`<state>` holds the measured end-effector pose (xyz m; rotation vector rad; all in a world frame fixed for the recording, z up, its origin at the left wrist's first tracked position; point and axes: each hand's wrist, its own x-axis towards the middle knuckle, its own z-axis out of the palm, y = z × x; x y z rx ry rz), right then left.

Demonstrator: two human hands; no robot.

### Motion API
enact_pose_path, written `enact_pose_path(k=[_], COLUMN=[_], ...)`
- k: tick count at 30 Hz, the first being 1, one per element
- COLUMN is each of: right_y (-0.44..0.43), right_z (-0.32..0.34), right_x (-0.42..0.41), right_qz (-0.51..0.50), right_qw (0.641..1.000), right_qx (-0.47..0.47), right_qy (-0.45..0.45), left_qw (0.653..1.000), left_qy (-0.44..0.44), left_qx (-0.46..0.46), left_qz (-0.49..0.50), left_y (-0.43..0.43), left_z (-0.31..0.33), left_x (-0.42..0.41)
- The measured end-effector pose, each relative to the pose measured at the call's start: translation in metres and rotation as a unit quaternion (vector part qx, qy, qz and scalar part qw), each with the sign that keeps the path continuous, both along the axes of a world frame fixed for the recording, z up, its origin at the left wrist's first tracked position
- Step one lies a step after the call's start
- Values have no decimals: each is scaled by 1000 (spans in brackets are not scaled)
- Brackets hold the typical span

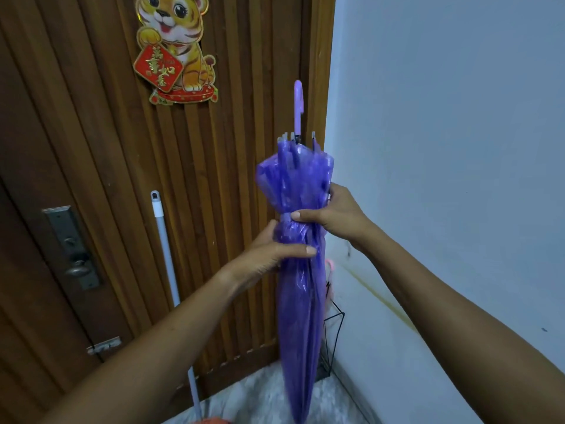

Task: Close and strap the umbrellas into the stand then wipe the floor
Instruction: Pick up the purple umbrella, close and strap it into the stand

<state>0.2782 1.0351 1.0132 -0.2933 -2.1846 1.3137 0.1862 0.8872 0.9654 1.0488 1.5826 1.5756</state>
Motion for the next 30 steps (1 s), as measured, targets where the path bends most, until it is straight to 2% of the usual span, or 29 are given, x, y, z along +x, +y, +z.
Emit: enact_pose_path(k=[3,6,10,13,15,22,26,30], right_y=[-7,-12,-9,-6,-3,-6,0,1], right_z=[-6,-3,5,12,14,11,0,-8], right_x=[-8,-17,-15,-2,1,4,13,21], right_qz=[-11,1,35,-10,-39,-26,-20,28], right_qw=[999,991,982,976,976,987,992,990], right_qx=[52,116,126,138,107,97,47,19], right_qy=[-13,-71,-136,-171,-184,-122,-119,-137], left_qw=[994,988,979,977,975,983,988,987], left_qy=[82,62,26,15,-6,-88,-116,-158], left_qx=[44,45,-4,-8,-3,25,50,35], left_qz=[63,137,202,213,222,160,94,24], left_y=[14,19,14,12,10,1,1,-3], left_z=[-12,-22,-18,-16,-17,-16,-6,-5], left_x=[8,9,1,-6,-13,-24,-20,-8])
